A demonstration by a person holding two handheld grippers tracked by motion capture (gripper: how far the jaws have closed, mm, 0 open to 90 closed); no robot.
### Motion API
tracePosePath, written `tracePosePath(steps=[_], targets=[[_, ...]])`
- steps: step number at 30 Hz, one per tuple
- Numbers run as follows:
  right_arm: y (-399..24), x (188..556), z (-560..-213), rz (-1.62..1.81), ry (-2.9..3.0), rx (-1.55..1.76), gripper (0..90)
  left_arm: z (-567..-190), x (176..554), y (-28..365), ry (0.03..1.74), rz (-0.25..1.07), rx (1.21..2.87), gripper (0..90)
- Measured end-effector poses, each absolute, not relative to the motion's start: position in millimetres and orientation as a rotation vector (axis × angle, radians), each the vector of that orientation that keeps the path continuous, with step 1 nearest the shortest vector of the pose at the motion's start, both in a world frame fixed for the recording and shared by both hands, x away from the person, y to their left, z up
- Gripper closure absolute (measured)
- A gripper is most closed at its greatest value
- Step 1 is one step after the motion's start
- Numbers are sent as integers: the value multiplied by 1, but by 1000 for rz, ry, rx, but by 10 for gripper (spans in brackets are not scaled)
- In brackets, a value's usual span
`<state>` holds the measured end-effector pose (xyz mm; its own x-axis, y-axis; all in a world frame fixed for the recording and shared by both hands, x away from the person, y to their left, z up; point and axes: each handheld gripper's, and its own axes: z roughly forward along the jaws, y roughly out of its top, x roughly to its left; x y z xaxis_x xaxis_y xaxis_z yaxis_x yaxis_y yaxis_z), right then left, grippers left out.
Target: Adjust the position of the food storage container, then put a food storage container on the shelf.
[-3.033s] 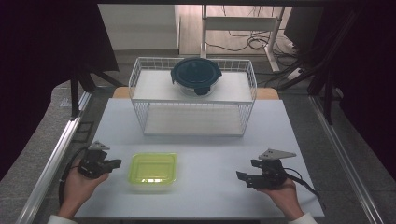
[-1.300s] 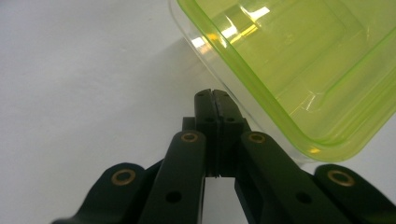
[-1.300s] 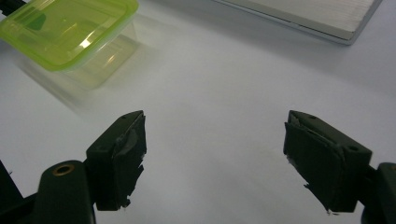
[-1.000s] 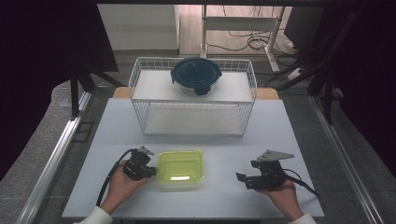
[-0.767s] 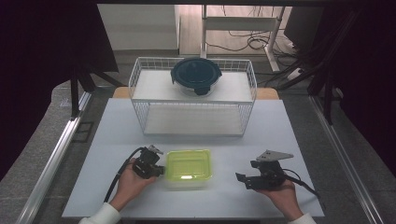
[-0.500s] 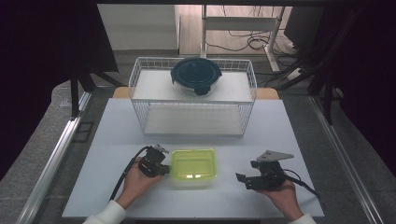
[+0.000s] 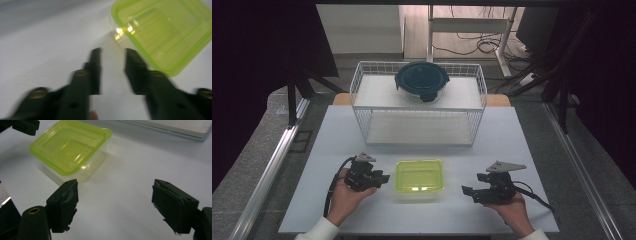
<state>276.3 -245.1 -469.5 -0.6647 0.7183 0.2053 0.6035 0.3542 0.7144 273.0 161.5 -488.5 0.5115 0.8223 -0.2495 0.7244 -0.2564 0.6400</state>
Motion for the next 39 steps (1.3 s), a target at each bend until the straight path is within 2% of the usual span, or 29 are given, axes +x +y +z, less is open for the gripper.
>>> tracePosePath(steps=[3, 6, 12, 21, 39], targets=[[-243, 277, -469, 1235, 2476, 1228, 216, -486, 270, 161, 1260, 143, 1984, 368], [-240, 279, -470, 1276, 2489, 1240, 225, -484, 270, 164, 1249, 34, 1920, 317], [-227, 279, -466, 1244, 2509, 1177, 229, -485, 272, 166, 1256, -19, 1865, 263], [-210, 293, -464, 1349, 2543, 1254, 276, -488, 276, 175, 1295, -82, 1777, 249], [-185, 323, -483, 1358, 2547, 1458, 379, -508, 293, 165, 1349, -257, 1710, 364]])
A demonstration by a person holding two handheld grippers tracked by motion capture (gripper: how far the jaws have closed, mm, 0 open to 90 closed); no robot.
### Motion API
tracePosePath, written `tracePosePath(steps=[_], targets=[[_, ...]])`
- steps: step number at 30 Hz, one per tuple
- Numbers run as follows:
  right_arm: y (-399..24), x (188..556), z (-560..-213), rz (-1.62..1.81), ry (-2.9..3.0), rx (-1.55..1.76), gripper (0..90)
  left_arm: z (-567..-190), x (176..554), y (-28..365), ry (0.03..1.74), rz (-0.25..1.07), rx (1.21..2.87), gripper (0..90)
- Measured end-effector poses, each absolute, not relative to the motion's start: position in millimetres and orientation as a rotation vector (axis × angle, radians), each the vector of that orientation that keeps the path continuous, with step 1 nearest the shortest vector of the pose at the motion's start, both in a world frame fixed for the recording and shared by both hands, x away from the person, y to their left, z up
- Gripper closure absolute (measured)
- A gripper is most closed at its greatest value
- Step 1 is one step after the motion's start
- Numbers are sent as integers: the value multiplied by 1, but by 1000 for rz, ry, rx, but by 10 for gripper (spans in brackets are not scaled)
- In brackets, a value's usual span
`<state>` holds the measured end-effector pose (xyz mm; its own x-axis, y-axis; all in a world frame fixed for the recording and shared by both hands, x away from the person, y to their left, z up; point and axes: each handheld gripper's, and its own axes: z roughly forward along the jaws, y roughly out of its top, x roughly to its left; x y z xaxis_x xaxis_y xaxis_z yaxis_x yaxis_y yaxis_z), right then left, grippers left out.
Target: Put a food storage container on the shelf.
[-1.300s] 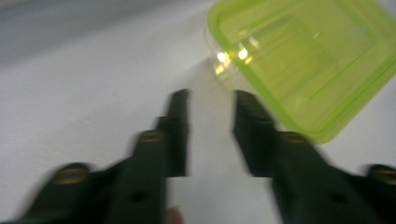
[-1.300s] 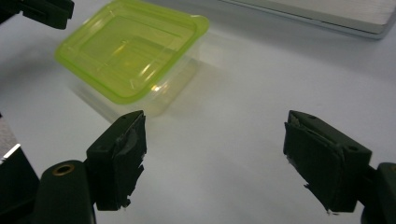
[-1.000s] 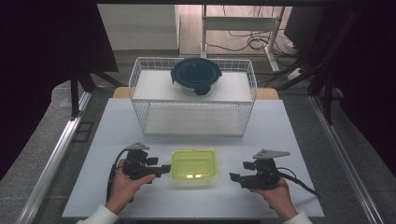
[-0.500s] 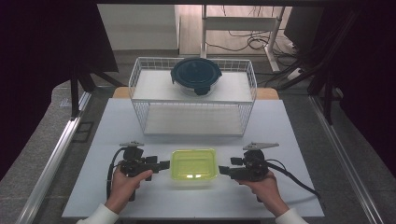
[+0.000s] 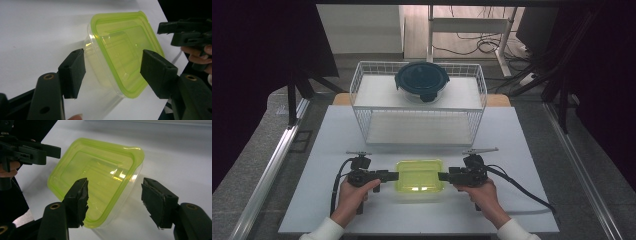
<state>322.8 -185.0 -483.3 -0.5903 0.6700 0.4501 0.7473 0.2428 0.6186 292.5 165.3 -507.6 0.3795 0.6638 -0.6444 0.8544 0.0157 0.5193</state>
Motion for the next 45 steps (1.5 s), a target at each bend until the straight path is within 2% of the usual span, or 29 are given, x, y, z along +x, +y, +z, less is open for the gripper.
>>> tracePosePath(steps=[5, 18, 22, 28, 45], targets=[[-182, 327, -489, -1260, -2367, -1400, 398, -512, 296, 162, 1348, -305, 1693, 394], [-186, 331, -503, -1224, -2258, -1442, 514, -527, 300, 166, 1358, -435, 1627, 560], [-185, 332, -504, -1214, -2240, -1437, 579, -528, 300, 163, 1353, -448, 1626, 630], [-186, 330, -502, -1211, -2215, -1438, 731, -526, 298, 162, 1350, -436, 1627, 769], [-192, 325, -488, -1292, -2176, -1397, 774, -512, 289, 165, 1278, -408, 1621, 793]])
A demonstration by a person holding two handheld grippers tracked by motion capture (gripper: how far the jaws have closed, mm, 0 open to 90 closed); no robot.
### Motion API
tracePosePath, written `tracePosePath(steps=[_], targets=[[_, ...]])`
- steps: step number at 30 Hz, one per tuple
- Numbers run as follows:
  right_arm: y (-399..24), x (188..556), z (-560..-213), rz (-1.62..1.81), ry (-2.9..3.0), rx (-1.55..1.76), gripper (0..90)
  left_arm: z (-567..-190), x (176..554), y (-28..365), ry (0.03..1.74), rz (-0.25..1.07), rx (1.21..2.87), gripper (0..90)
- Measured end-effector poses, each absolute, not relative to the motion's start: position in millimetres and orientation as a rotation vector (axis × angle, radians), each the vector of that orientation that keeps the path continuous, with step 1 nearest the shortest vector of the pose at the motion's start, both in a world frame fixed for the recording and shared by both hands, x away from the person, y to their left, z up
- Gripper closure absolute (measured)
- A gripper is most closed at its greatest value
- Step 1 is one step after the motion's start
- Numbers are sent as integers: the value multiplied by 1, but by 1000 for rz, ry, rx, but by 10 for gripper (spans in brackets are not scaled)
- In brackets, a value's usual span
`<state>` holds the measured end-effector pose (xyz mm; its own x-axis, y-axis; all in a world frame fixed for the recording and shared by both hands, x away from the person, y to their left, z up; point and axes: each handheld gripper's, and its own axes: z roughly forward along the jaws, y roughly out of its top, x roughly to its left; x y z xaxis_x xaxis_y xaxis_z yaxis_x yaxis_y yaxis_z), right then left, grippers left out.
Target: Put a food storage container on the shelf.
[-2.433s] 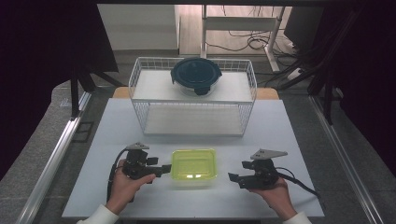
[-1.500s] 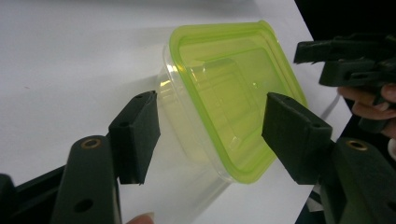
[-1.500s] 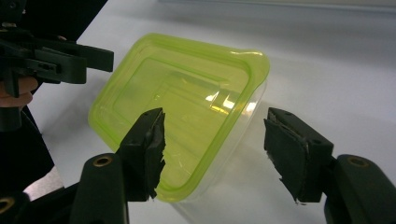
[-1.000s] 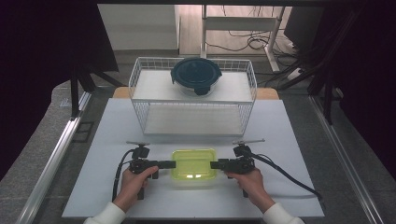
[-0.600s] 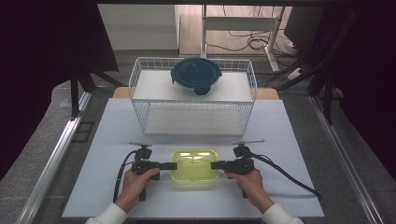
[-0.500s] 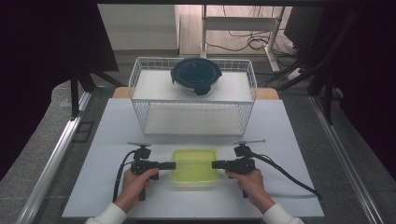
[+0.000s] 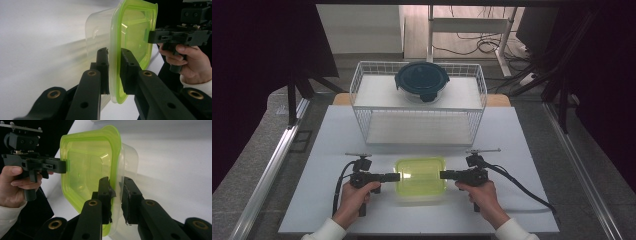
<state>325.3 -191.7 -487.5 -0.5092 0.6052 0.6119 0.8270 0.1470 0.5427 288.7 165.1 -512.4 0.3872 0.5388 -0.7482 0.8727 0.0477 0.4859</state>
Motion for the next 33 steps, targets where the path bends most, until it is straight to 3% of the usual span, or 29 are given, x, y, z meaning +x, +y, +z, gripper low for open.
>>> tracePosePath(steps=[12, 33], targets=[[-199, 316, -470, -1382, -2158, -1358, 780, -484, 279, 162, 1199, -334, 1639, 789], [-202, 313, -449, -1467, -2223, -1312, 783, -467, 278, 160, 1152, -295, 1627, 790]])
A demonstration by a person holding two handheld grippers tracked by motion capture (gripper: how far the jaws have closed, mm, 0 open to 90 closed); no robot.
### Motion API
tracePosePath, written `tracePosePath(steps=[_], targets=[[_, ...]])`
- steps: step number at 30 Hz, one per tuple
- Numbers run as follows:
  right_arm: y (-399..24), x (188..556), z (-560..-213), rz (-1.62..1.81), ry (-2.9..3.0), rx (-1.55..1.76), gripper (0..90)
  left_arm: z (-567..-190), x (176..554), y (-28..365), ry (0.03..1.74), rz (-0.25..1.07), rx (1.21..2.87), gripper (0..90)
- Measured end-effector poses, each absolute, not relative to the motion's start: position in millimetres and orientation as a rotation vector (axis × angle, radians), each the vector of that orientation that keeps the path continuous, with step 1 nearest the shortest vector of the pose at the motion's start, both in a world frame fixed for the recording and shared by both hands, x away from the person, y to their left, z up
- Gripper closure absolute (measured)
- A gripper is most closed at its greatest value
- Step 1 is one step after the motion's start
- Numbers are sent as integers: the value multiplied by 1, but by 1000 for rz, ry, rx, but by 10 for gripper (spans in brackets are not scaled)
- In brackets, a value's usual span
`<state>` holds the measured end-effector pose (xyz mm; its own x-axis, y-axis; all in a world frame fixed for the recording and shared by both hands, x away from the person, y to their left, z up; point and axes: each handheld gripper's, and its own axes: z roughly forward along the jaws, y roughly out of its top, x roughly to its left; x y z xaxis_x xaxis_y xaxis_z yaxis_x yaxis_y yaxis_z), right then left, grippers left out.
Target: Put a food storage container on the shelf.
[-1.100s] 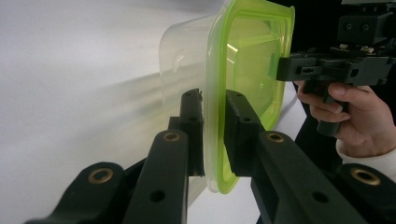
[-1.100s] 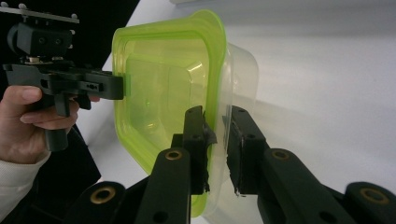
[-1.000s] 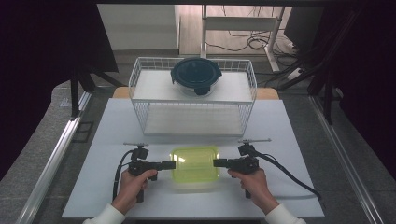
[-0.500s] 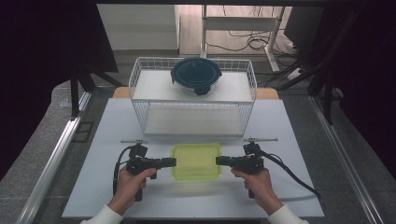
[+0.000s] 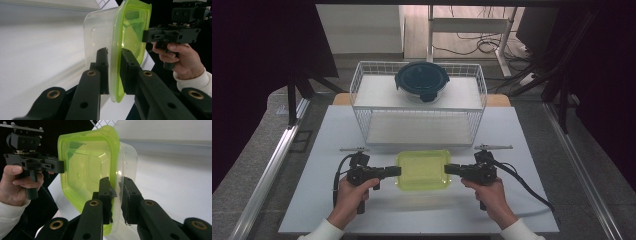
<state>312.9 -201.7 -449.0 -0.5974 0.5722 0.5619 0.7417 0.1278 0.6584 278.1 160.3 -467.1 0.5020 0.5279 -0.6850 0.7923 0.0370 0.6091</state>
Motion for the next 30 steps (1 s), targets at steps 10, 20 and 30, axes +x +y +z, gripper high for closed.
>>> tracePosePath(steps=[10, 20, 30], targets=[[-205, 309, -431, -1527, -2244, -1275, 782, -449, 278, 159, 1110, -255, 1630, 791], [-204, 311, -410, -1582, -2264, -1245, 782, -429, 281, 160, 1083, -221, 1621, 792], [-204, 314, -383, -1652, -2280, -1214, 781, -399, 286, 161, 1043, -177, 1623, 792]])
